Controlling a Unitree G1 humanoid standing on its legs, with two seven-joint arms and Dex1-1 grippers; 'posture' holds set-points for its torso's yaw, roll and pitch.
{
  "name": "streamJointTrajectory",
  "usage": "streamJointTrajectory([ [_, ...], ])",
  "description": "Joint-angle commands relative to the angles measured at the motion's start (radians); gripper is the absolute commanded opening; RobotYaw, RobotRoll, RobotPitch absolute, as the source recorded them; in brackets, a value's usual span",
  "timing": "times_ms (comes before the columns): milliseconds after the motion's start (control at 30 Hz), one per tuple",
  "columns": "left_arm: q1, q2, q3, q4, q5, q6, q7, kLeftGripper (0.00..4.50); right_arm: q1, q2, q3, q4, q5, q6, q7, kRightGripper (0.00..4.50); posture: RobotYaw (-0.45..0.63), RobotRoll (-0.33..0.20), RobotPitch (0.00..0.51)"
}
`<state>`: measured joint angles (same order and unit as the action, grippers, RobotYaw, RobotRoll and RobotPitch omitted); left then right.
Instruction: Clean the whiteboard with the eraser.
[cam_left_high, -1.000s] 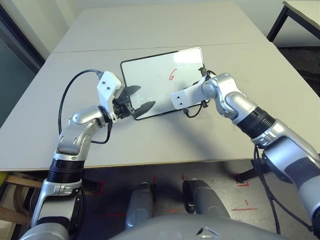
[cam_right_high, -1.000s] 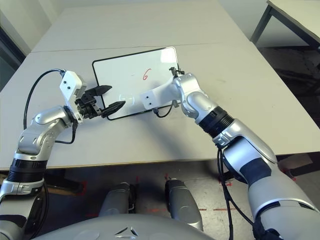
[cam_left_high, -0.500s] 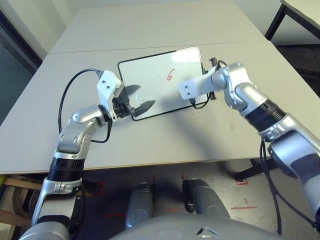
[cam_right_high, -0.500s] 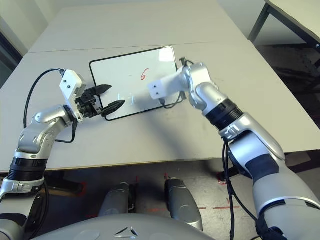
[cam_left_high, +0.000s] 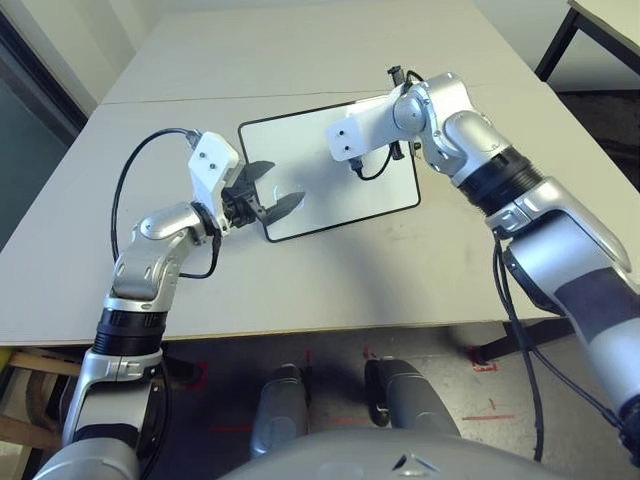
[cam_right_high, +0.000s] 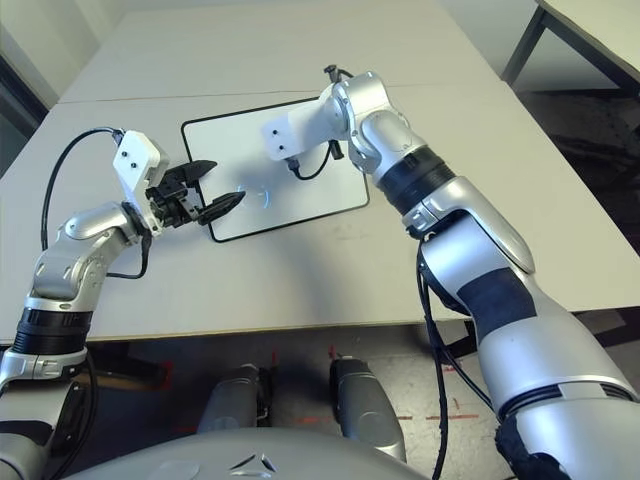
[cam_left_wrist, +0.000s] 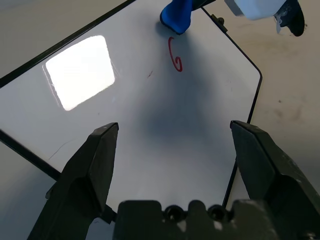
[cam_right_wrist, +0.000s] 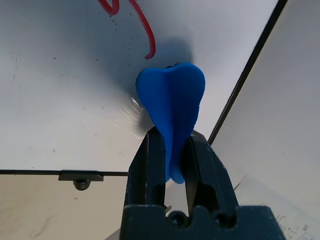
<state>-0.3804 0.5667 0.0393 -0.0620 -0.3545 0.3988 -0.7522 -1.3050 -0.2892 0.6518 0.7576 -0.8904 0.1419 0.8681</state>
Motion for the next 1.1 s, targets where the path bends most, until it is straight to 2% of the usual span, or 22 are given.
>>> streamJointTrajectory([
  [33,0.025,0.011,0.013,-0.017,0.010,0.003,0.009,4.50,-0.029,0.023,0.023,0.082,-0.007,-0.037,-0.046,0.36,-0.05,0.000,0.078],
  [233,0.038,0.016,0.015,-0.032,0.007,0.008,0.016,4.50,-0.041,0.041,0.048,0.147,-0.014,-0.070,-0.075,0.36,-0.05,0.000,0.086],
  [500,0.051,0.017,0.019,-0.043,0.005,0.018,0.022,4.50,-0.019,0.057,0.071,0.114,-0.017,-0.078,-0.058,0.36,-0.05,0.000,0.093],
  [1100,0.061,0.005,0.018,-0.045,0.006,0.019,0.030,4.50,0.106,0.059,0.110,-0.150,-0.059,-0.055,0.055,0.35,-0.04,0.000,0.097],
])
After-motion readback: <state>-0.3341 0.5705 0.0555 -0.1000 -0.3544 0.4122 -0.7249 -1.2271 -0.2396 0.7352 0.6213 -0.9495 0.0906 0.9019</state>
